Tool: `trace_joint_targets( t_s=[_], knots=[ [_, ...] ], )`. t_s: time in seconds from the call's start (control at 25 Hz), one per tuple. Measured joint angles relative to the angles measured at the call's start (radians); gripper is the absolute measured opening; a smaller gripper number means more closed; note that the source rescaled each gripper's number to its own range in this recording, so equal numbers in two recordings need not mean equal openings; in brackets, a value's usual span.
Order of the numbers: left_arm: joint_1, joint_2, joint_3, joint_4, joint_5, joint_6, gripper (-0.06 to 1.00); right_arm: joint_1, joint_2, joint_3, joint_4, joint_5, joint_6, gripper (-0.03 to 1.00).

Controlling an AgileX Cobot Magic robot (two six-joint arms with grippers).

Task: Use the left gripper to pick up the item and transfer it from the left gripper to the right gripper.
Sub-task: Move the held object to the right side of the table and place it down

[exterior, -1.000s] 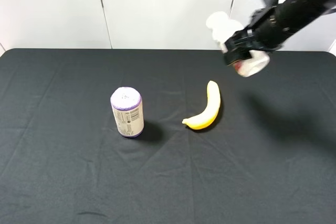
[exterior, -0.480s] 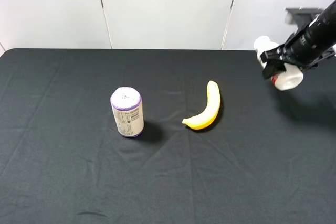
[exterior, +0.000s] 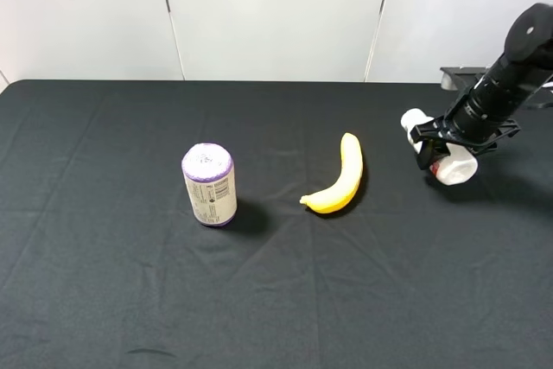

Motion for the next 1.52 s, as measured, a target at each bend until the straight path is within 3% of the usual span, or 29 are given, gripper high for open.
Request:
trace_joint_targets(
  t_s=[0.72,0.76,0.88,0.92,1.12,1.52],
  knots=[
    [0.0,-0.013,0.0,0.0,0.0,0.001,1.0,0.0,0.002,0.0,0.003,-0.008,0.001,0.16],
    [0.0,-0.013,0.0,0.0,0.0,0.001,1.0,0.0,0.002,0.0,0.004,-0.008,0.01,0.19],
    [0.0,-0.013,0.0,0.0,0.0,0.001,1.0,0.0,0.002,-0.003,0.007,-0.01,0.057,0.85],
    [0.0,-0.013,0.0,0.0,0.0,0.001,1.0,0.0,0.002,-0.003,0.007,-0.01,0.06,0.91],
    [0.0,-0.013,0.0,0.0,0.0,0.001,1.0,0.0,0.002,-0.003,0.007,-0.009,0.064,0.99],
    [0.0,-0.013,0.0,0.001,-0.001,0.001,1.0,0.0,-0.174,-0.003,0.007,0.085,0.069,1.0]
  ],
)
